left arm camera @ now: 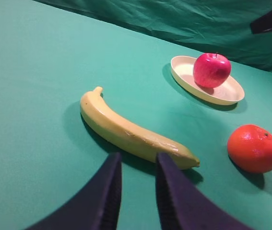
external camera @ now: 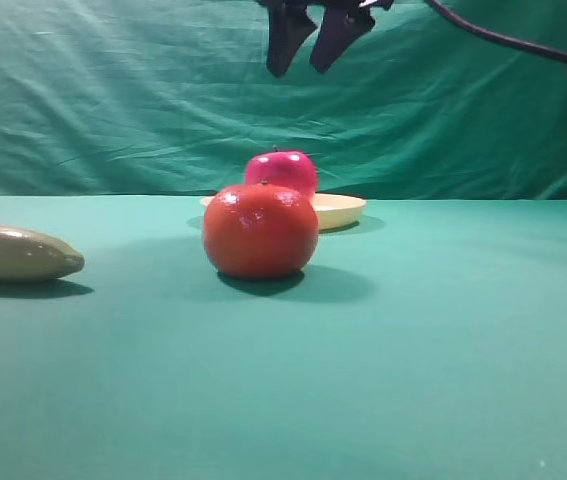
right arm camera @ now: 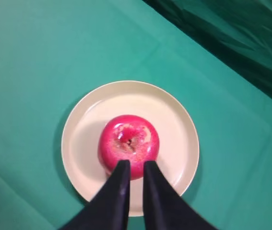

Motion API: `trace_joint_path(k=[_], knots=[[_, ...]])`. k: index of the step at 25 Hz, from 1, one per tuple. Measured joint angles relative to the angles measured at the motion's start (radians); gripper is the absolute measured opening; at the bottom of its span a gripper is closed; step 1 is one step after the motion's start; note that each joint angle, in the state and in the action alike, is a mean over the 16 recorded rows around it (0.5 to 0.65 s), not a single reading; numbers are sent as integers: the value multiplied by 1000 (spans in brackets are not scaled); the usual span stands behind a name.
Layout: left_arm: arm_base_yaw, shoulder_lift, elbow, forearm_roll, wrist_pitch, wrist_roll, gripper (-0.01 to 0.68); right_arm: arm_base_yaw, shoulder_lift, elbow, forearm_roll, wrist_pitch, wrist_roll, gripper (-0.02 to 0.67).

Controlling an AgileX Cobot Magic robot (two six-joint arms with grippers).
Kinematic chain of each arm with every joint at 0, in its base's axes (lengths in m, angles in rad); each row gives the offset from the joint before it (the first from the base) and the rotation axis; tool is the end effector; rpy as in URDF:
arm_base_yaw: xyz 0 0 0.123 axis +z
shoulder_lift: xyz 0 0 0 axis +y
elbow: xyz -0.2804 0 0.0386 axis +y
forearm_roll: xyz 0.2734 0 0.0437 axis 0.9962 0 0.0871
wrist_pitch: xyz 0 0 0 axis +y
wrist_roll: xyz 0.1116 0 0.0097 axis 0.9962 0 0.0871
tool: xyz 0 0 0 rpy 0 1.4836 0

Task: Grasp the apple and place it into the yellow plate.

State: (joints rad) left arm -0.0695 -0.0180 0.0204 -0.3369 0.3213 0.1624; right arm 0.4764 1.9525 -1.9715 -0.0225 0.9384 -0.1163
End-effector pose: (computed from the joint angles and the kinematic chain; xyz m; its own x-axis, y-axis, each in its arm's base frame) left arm 0.1001 -0.0187 0.1753 -0.2415 -0.1405 -0.9602 0.1343 0.9751 -0.1764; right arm 0.4347 0.2221 0.3349 -0.5936 -0.4518 -0.6660 -0.5288 0.8428 -0.1003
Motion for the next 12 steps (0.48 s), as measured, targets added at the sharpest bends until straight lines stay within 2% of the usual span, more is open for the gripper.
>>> trace_joint_path(k=[4,12], knots=[[0,0,0,0,0,0,157,0,-85,14,-14,83,61,7],[0,0,0,0,0,0,157,0,-312,175,-27,145,114,0]])
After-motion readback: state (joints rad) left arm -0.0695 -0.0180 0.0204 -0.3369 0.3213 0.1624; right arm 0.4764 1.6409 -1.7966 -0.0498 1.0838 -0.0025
